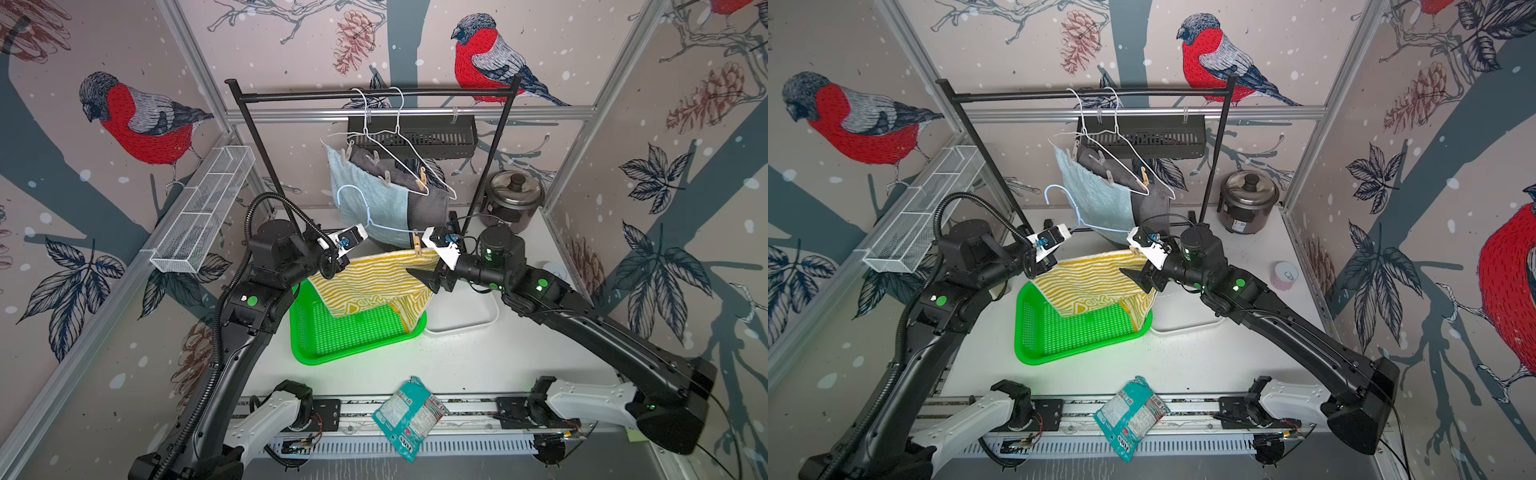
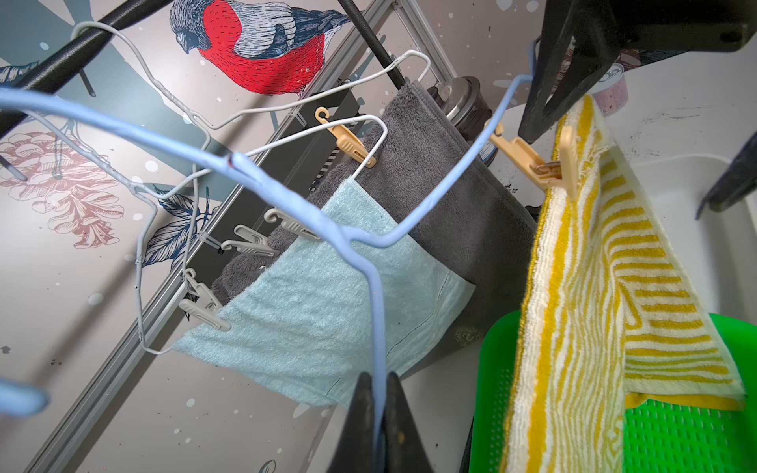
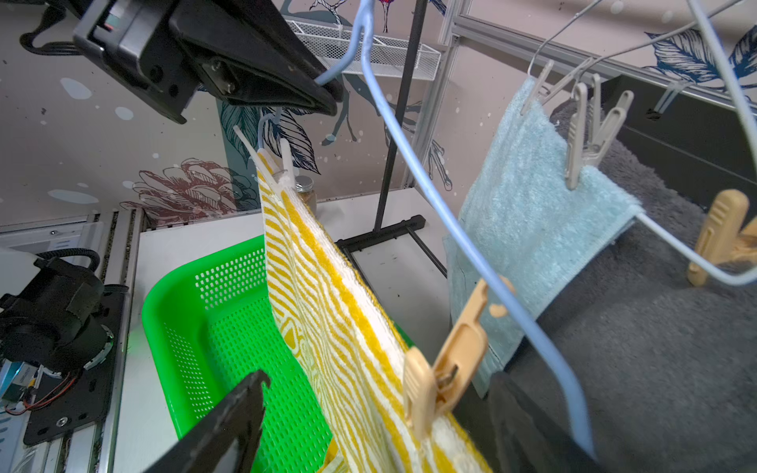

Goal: Remove the clothespins securing towels to the hanger
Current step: Remove the clothespin from the hanger.

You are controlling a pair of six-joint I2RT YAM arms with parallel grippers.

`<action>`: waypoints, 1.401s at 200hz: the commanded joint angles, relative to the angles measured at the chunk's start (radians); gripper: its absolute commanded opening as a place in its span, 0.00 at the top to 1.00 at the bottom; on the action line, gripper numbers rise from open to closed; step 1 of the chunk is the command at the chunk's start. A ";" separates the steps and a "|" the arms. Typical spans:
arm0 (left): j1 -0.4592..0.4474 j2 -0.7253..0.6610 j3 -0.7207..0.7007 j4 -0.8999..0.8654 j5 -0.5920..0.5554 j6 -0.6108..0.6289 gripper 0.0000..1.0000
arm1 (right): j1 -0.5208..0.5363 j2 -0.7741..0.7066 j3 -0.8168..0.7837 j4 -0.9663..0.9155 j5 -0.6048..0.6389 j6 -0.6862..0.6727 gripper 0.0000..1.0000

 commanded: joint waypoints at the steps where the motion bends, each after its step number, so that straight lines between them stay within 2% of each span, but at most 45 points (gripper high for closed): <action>1: 0.000 -0.004 0.001 0.035 0.010 0.008 1.00 | 0.005 0.007 0.010 0.037 -0.057 -0.003 0.15; 57: 0.001 0.001 0.001 0.038 -0.015 0.002 1.00 | 0.005 -0.033 -0.013 0.023 -0.134 -0.009 0.31; 103: 0.001 0.004 0.001 0.040 -0.013 0.000 1.00 | 0.004 -0.027 0.014 -0.052 -0.092 -0.073 0.31; 156: 0.000 0.003 0.005 0.032 -0.006 -0.002 1.00 | 0.027 0.048 0.159 -0.218 0.005 -0.240 0.31; 178: 0.000 0.000 0.006 0.031 -0.008 -0.003 1.00 | 0.028 0.070 0.211 -0.276 0.060 -0.242 0.32; 222: -0.001 0.000 0.007 0.031 -0.013 0.002 1.00 | 0.027 -0.109 0.038 -0.132 0.044 -0.172 0.27; 280: 0.000 -0.004 0.006 0.030 -0.009 0.003 1.00 | 0.027 -0.078 0.018 -0.124 0.081 -0.189 0.31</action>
